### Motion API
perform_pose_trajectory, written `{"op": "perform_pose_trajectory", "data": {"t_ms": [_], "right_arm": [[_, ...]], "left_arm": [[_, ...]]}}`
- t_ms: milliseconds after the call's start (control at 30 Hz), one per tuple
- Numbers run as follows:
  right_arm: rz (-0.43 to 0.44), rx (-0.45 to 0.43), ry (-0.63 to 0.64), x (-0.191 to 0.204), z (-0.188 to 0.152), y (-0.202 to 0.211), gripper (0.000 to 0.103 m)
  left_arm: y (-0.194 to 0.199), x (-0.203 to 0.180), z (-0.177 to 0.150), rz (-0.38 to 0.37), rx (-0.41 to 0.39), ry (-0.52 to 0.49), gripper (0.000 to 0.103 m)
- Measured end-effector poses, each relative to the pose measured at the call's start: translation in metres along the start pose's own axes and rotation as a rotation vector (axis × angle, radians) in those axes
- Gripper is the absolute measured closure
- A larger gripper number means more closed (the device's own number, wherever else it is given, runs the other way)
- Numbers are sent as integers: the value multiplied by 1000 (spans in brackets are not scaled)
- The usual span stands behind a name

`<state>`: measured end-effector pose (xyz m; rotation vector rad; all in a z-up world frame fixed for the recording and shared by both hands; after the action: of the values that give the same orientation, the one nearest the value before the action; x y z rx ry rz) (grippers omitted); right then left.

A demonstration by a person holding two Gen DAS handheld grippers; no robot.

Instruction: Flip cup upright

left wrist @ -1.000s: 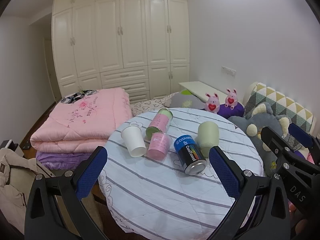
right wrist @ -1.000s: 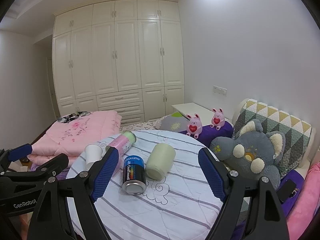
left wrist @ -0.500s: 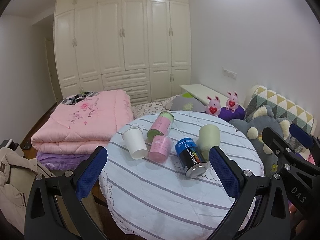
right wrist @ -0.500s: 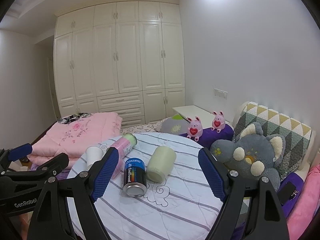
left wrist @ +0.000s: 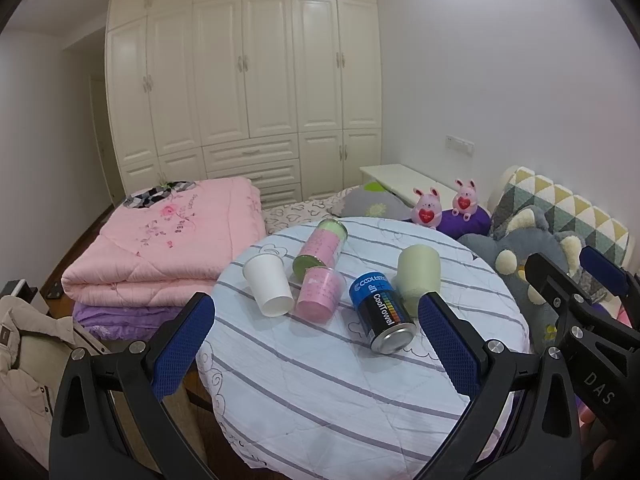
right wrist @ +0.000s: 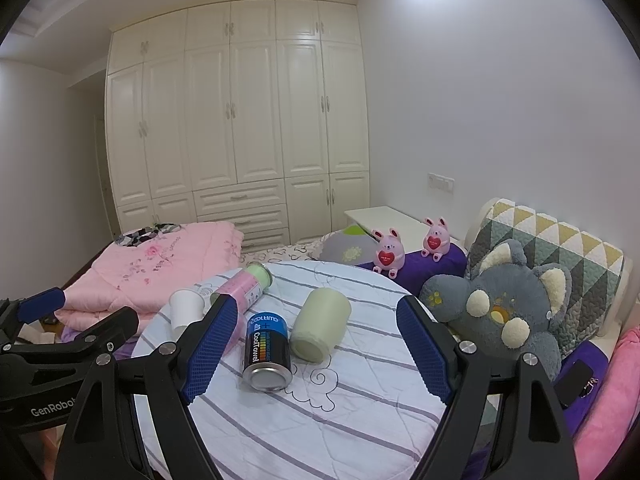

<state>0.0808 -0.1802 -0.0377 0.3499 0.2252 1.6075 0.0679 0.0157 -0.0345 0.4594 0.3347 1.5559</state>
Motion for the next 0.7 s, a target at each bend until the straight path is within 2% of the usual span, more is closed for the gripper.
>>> {"op": "perform_pose_trajectory", "data": {"t_ms": [267,700], "right_arm": [[4,7,-1,-1,-1,-3,20],[3,37,-8,-2,-10,-18,20]], "left_arm": [[0,0,-1,-1,-3,3,0],[-22,-5,-8,7,41,-2,0]]}}
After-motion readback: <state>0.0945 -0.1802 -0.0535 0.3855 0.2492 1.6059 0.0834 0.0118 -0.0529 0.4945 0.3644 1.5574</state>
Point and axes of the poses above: each gripper's, at about its wrist camera, not at the fingertips, and y roughly against the way its jaws point, x to its left, z to its top, the point moved 10 cm from there along -y, roughly the way its jaws point, and after that the axes turned 3 degrees about -y, right-handed, at the moved point
